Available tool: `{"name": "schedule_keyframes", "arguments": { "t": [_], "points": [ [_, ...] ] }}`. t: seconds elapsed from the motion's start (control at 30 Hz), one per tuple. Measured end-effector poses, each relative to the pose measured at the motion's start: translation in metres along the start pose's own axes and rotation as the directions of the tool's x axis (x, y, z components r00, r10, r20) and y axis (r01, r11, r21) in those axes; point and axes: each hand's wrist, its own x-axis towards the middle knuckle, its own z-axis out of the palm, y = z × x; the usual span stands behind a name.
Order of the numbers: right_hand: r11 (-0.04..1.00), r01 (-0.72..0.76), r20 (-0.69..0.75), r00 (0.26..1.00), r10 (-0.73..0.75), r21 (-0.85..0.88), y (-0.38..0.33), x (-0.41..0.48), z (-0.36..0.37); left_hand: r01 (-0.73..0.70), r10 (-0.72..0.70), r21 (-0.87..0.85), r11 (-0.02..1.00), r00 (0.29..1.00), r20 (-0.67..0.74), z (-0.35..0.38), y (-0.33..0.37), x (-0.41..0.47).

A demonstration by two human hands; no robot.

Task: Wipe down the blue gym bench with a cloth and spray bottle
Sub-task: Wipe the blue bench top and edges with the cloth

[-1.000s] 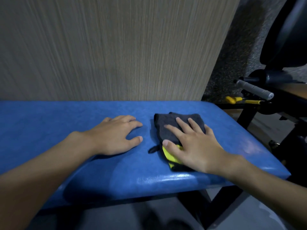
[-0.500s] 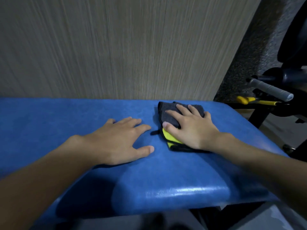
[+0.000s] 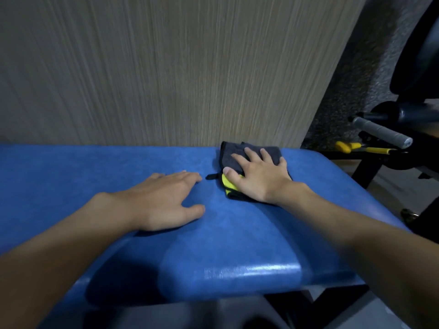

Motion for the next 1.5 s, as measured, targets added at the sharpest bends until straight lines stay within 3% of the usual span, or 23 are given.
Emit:
{"name": "schedule_keyframes", "arguments": {
  "t": [0.27, 0.37, 0.43, 0.5, 0.6, 0.7, 0.9, 1.23, 1.5],
  "points": [
    [0.993, 0.112, 0.009, 0.994, -0.111, -0.033, -0.012, -0.127, 0.0, 0.099, -0.111, -0.145, 0.984, 0.991, -0.076, -0.005, 0.014, -0.009],
    [0.98, 0.156, 0.011, 0.987, -0.159, 0.122, 0.003, -0.14, -0.016, 0.109, -0.133, -0.113, 0.988, 0.961, -0.242, -0.009, 0.041, -0.018],
    [0.961, 0.123, -0.128, 0.987, -0.093, 0.247, 0.028, -0.132, -0.026, 0.063, -0.11, -0.129, 0.99, 0.91, -0.4, -0.014, 0.073, -0.022],
    [0.967, 0.038, -0.197, 0.98, 0.013, 0.253, 0.061, -0.118, -0.029, 0.013, -0.057, -0.101, 0.995, 0.893, -0.447, -0.015, 0.11, -0.02],
    [0.965, -0.086, -0.119, 0.986, 0.118, 0.249, 0.097, -0.104, -0.022, 0.018, -0.012, 0.018, 1.0, 0.96, -0.279, 0.002, 0.154, -0.006],
    [0.975, -0.094, -0.089, 0.99, 0.114, 0.203, 0.112, -0.096, -0.012, 0.054, -0.041, 0.089, 0.995, 0.99, -0.133, 0.028, 0.161, 0.011],
    [0.984, -0.014, -0.16, 0.986, 0.044, 0.179, 0.113, -0.073, -0.005, 0.077, -0.063, 0.077, 0.994, 0.983, -0.172, 0.032, 0.14, 0.044],
    [0.989, 0.006, -0.069, 0.998, 0.004, 0.146, 0.107, -0.063, 0.004, 0.174, -0.161, 0.051, 0.983, 0.967, -0.2, 0.005, 0.069, 0.162],
    [0.991, -0.003, -0.073, 0.997, 0.013, 0.137, 0.106, -0.064, 0.005, 0.18, -0.167, 0.051, 0.982, 0.966, -0.199, 0.01, 0.076, 0.145]
  ]
}}
